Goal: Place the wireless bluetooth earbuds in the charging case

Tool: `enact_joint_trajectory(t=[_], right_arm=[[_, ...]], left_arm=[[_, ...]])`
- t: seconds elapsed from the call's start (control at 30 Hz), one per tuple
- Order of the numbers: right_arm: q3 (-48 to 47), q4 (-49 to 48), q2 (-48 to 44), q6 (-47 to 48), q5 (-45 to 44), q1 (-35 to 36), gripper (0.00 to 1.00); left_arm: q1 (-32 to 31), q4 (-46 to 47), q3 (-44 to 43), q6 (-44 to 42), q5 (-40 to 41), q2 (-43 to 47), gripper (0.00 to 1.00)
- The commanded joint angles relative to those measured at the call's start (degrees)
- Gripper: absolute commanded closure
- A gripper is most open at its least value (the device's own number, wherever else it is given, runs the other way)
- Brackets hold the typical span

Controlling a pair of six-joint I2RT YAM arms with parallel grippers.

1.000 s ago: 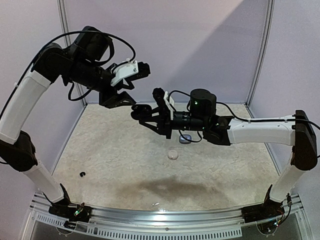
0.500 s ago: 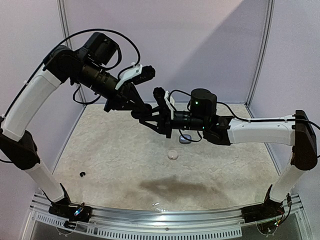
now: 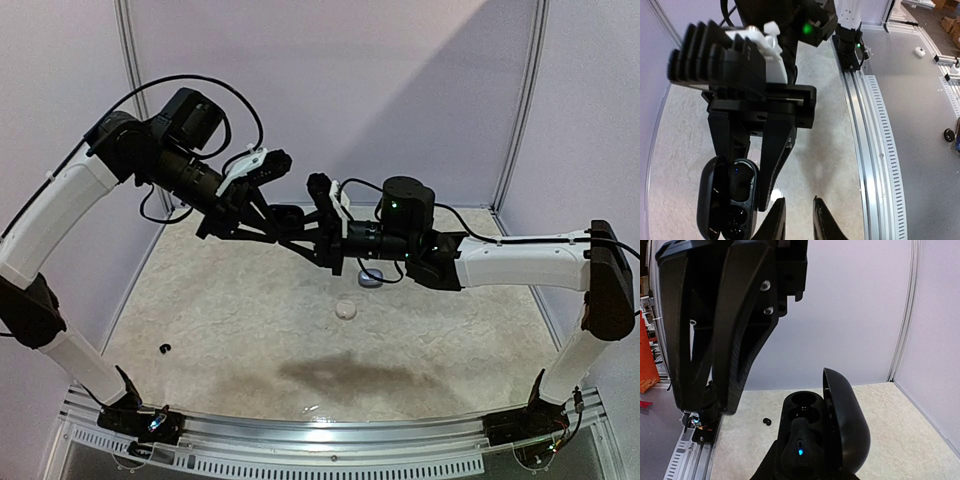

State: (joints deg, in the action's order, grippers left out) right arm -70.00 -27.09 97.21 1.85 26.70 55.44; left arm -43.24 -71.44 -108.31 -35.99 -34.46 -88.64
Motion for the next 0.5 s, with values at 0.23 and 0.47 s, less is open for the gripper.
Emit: enact_joint_trajectory(t=[0.23,0.47], right_arm=[[0.6,-1.7,-1.1,0.0,0.3,-0.3,0.88],[0.6,-1.8,-1.2,-0.1,0.2,-0.3,0.89]], left_arm=[[4.1,16.0,8.7,2.5,-4.5,5.4,0.57],[3.8,19.1,9.0,5.6,-0.9,4.5,0.71]])
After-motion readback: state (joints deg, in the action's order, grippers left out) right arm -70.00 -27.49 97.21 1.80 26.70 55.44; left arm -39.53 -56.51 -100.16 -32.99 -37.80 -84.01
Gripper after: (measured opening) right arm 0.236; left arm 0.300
